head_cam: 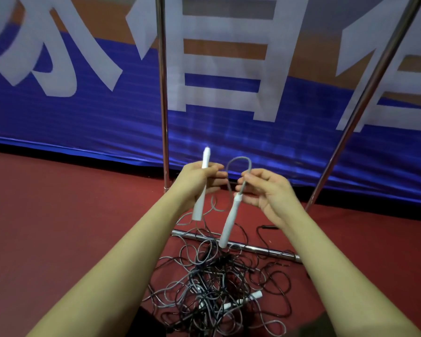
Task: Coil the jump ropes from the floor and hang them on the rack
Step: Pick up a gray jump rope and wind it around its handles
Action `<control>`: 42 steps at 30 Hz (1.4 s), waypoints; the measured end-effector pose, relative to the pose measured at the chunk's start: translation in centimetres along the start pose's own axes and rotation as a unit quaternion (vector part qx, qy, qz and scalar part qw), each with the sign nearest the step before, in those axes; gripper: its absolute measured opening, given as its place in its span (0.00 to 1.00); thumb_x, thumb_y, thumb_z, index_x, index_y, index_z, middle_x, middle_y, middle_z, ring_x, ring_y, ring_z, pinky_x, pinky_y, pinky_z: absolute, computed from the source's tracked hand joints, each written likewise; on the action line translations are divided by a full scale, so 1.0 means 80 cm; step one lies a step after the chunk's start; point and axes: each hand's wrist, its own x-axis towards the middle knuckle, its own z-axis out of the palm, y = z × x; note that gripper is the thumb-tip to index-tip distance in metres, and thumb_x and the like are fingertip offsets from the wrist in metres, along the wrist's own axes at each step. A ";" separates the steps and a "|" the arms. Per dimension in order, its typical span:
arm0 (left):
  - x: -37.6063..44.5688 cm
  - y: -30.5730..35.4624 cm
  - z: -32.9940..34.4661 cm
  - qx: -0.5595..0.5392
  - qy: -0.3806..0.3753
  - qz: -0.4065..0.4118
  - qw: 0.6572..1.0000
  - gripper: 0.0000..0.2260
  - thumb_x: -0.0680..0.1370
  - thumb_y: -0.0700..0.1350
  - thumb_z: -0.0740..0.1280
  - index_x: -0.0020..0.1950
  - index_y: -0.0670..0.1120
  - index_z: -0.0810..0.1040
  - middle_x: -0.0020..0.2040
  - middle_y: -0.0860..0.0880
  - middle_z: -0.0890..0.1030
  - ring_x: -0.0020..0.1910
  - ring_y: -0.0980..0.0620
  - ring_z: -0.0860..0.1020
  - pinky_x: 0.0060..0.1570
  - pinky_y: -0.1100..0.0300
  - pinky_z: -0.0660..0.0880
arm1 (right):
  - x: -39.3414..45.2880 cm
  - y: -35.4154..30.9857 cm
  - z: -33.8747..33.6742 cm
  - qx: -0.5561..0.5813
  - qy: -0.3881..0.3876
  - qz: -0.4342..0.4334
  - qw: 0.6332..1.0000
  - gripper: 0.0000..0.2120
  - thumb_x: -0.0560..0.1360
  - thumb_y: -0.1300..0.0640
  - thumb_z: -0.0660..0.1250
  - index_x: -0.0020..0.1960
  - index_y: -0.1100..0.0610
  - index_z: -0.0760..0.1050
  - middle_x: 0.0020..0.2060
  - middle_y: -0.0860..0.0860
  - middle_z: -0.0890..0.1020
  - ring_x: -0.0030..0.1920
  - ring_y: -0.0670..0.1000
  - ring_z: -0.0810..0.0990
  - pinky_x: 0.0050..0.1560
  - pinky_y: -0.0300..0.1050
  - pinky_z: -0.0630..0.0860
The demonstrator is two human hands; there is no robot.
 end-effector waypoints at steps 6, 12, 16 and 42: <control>-0.014 -0.016 0.012 0.086 -0.102 -0.038 0.990 0.10 0.80 0.37 0.58 0.52 0.38 0.80 0.43 0.42 0.83 0.44 0.48 0.79 0.50 0.58 0.71 | 0.006 -0.003 -0.004 0.214 0.048 -0.024 0.975 0.10 0.78 0.68 0.59 0.39 0.60 0.70 0.29 0.51 0.79 0.33 0.48 0.81 0.39 0.51 0.83; -0.023 -0.012 0.013 0.106 -0.158 -0.048 0.980 0.10 0.82 0.41 0.57 0.48 0.40 0.77 0.41 0.42 0.80 0.38 0.48 0.78 0.44 0.57 0.76 | 0.012 -0.002 -0.003 0.250 0.063 -0.042 0.965 0.10 0.78 0.69 0.58 0.39 0.61 0.70 0.31 0.53 0.77 0.35 0.49 0.83 0.45 0.51 0.82; -0.022 -0.014 0.012 0.081 -0.171 -0.065 0.980 0.11 0.82 0.43 0.58 0.47 0.41 0.77 0.40 0.44 0.78 0.38 0.47 0.79 0.41 0.57 0.78 | 0.013 -0.002 -0.010 0.252 0.077 -0.043 0.964 0.11 0.78 0.69 0.58 0.39 0.61 0.69 0.31 0.52 0.79 0.38 0.50 0.84 0.43 0.46 0.83; 0.001 -0.013 -0.004 0.126 0.000 -0.011 0.992 0.09 0.82 0.42 0.59 0.43 0.43 0.73 0.34 0.46 0.75 0.27 0.52 0.69 0.27 0.62 0.66 | 0.004 -0.004 -0.013 -0.022 0.046 0.047 0.998 0.17 0.81 0.51 0.57 0.44 0.62 0.76 0.35 0.56 0.84 0.34 0.51 0.84 0.32 0.41 0.80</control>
